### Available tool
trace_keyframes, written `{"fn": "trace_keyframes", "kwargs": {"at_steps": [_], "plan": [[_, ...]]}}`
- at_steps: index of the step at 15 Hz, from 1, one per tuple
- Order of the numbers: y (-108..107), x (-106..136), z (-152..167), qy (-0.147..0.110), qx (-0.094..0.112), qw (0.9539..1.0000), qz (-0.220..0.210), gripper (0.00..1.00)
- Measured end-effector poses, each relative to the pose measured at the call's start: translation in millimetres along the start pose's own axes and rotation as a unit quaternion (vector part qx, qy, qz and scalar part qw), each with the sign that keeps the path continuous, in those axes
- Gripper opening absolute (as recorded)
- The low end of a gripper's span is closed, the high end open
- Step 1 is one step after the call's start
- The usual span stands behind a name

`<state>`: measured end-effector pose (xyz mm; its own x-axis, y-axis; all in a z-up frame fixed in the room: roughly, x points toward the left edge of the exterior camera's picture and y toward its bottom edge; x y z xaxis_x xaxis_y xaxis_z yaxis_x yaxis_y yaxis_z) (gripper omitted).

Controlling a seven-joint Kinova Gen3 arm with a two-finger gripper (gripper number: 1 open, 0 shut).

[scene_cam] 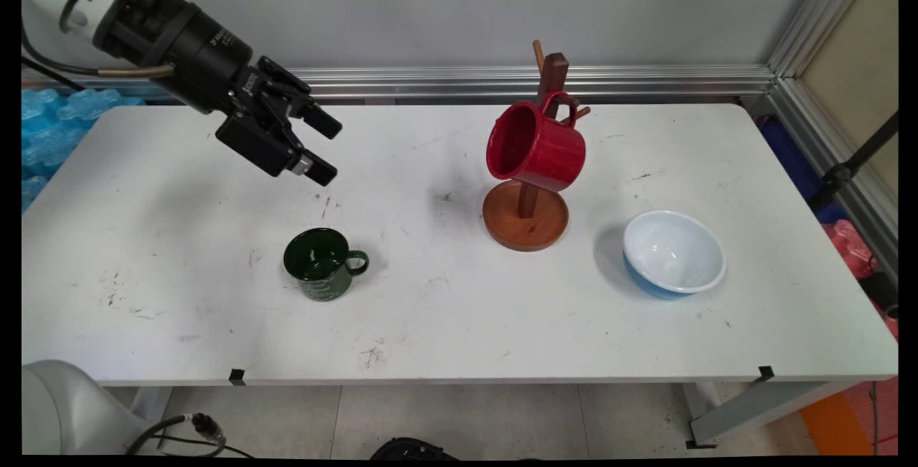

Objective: Pick up the red mug from the rack

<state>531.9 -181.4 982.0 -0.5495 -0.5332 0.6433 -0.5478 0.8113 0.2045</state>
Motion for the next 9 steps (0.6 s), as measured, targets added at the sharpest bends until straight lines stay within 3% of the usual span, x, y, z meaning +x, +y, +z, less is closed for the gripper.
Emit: {"fn": "trace_keyframes", "kwargs": {"at_steps": [9], "plan": [[39,49,43,0.034,-0.017,0.9988,-0.032,1.00]]}}
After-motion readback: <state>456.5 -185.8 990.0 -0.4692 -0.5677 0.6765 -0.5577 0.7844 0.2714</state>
